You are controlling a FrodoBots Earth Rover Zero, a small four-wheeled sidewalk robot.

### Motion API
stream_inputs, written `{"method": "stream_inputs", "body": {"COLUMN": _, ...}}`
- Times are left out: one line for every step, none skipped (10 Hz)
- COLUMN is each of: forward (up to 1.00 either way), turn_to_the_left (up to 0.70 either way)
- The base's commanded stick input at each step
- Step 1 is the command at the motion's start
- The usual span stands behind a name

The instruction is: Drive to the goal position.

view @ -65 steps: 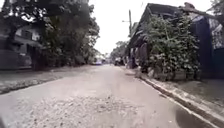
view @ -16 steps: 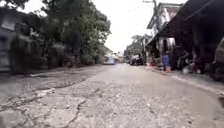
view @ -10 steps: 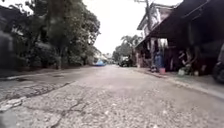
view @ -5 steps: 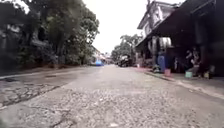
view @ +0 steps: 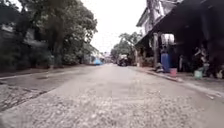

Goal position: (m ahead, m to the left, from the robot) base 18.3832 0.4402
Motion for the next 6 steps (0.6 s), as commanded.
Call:
{"method": "stream_inputs", "body": {"forward": 1.00, "turn_to_the_left": 0.01}}
{"method": "stream_inputs", "body": {"forward": 1.00, "turn_to_the_left": 0.22}}
{"method": "stream_inputs", "body": {"forward": 1.00, "turn_to_the_left": 0.27}}
{"method": "stream_inputs", "body": {"forward": 1.00, "turn_to_the_left": 0.27}}
{"method": "stream_inputs", "body": {"forward": 1.00, "turn_to_the_left": 0.26}}
{"method": "stream_inputs", "body": {"forward": 1.00, "turn_to_the_left": 0.06}}
